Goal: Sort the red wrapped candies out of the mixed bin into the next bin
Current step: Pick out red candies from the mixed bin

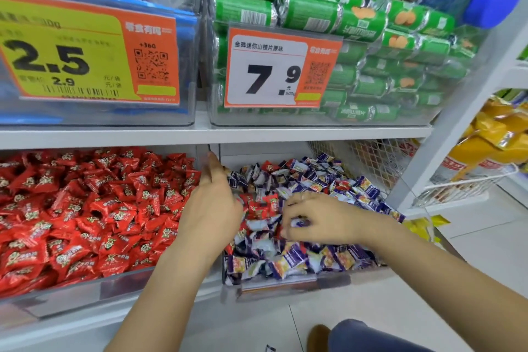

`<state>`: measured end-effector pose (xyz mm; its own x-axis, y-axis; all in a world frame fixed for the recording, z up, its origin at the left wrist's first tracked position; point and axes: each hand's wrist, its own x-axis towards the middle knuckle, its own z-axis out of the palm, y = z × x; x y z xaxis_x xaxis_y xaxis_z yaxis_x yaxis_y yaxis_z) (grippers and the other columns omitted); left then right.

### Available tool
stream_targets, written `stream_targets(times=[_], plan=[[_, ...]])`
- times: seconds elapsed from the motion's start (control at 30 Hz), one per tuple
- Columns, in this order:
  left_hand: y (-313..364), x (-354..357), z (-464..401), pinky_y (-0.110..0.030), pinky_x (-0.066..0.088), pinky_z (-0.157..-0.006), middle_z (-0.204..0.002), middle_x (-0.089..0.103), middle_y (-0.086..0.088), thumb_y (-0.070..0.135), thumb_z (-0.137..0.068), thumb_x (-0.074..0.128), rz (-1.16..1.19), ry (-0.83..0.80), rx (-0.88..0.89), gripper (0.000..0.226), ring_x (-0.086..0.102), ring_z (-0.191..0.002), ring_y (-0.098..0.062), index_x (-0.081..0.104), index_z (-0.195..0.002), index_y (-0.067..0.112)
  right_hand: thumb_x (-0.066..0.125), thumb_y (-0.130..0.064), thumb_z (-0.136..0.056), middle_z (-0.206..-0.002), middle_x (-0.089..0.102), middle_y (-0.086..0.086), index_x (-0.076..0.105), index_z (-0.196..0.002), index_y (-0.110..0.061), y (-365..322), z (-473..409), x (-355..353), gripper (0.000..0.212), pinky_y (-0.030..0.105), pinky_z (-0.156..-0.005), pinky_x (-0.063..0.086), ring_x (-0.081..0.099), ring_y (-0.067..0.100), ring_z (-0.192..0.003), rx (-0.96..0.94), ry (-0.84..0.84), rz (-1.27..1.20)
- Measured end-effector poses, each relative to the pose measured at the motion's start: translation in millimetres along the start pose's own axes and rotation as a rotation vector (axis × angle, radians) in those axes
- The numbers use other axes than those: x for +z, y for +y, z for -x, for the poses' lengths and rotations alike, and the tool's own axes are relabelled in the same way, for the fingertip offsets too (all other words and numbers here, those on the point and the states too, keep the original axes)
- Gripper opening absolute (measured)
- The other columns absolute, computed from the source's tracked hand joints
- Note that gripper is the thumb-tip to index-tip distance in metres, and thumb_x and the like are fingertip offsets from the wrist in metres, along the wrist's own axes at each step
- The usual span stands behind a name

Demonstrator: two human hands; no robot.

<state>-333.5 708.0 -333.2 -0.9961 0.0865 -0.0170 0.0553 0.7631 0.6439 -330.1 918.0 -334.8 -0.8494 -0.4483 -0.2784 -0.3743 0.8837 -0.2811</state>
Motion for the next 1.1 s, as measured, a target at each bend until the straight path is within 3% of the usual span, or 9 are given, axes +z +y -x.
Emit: stream_targets(times=[0.1,0.17,0.33,0.47,0.63,0.7,0.77,0.97,1.1], plan=[[1,0,1,-0.035,0.04,-0.079,-0.153,0.022,-0.018,0.007,-0.09,0.04,0.004,0.008,-0.001,0.078,0.053,-0.111,-0.033,-0.011,-0.15,0.01,0.057,-0.04,-0.089,-0.124,0.056,-0.003,0.069,-0.097,-0.027,26,27,-7,0.019,0.024,-0.105,0.028,0.048,0.012,-0.117,0.072,0.085,0.099],[3,0,2,-0.036,0.041,-0.085,-0.155,0.018,-0.017,0.007,-0.091,0.039,0.004,0.006,-0.012,0.078,0.051,-0.116,-0.033,-0.011,-0.15,0.011,0.059,-0.042,-0.089,-0.14,0.045,-0.002,0.069,-0.102,-0.033,34,37,-14,0.019,0.021,-0.104,0.024,0.037,0.012,-0.131,0.169,0.117,0.061],[3,2,0,-0.038,0.042,-0.09,-0.156,0.013,-0.017,0.008,-0.09,0.041,-0.015,0.011,-0.025,0.079,0.049,-0.12,-0.034,-0.012,-0.15,0.011,0.058,-0.044,-0.089,-0.137,0.045,-0.006,0.061,-0.117,-0.033,-2,21,-22,0.031,0.023,-0.1,0.027,0.036,0.008,-0.131,0.16,0.265,-0.197],[4,2,-2,-0.037,0.04,-0.09,-0.156,0.016,-0.017,0.008,-0.09,0.043,-0.028,-0.001,-0.034,0.081,0.047,-0.122,-0.036,-0.011,-0.15,0.011,0.071,-0.047,-0.077,-0.141,0.045,0.001,0.036,-0.142,-0.027,-33,-45,0,0.076,0.033,-0.104,0.037,0.043,0.02,-0.127,0.125,0.028,-0.219],[2,2,-3,-0.034,0.037,-0.083,-0.156,0.014,-0.017,0.008,-0.089,0.043,-0.047,-0.015,-0.027,0.082,0.046,-0.121,-0.037,-0.013,-0.15,0.012,0.074,-0.061,-0.066,-0.151,0.032,0.009,0.005,-0.151,-0.027,-38,-104,28,0.114,0.044,-0.106,0.038,0.035,0.034,-0.134,0.287,-0.363,0.089],[1,2,-3,-0.033,0.035,-0.081,-0.156,0.014,-0.018,0.009,-0.091,0.041,-0.049,-0.005,-0.017,0.079,0.047,-0.119,-0.038,-0.011,-0.15,0.011,0.073,-0.056,-0.067,-0.145,0.038,0.014,0.008,-0.15,-0.022,-47,-112,40,0.11,0.048,-0.1,0.043,0.04,0.038,-0.126,0.272,-0.38,0.256],[1,2,-2,-0.034,0.035,-0.082,-0.156,0.013,-0.018,0.011,-0.092,0.038,-0.054,0.0,-0.016,0.076,0.047,-0.119,-0.038,-0.011,-0.15,0.01,0.073,-0.044,-0.072,-0.133,0.047,0.015,0.017,-0.146,-0.018,-49,-112,44,0.097,0.044,-0.094,0.047,0.046,0.036,-0.118,0.23,-0.27,0.281],[6,-2,0,-0.037,0.038,-0.089,-0.156,0.012,-0.018,0.01,-0.091,0.039,-0.081,-0.013,-0.029,0.076,0.044,-0.123,-0.038,-0.01,-0.15,0.01,0.071,-0.034,-0.077,-0.109,0.064,0.009,0.042,-0.133,-0.02,-36,-99,47,0.065,0.034,-0.076,0.052,0.06,0.029,-0.1,0.125,-0.001,0.108],[7,-5,0,-0.038,0.038,-0.09,-0.157,0.009,-0.018,0.008,-0.09,0.041,-0.098,-0.046,-0.025,0.079,0.044,-0.124,-0.038,-0.011,-0.15,0.009,0.072,-0.028,-0.076,-0.112,0.065,0.01,0.048,-0.133,-0.019,-29,-88,33,0.063,0.03,-0.075,0.047,0.059,0.027,-0.099,0.089,0.077,-0.019]])
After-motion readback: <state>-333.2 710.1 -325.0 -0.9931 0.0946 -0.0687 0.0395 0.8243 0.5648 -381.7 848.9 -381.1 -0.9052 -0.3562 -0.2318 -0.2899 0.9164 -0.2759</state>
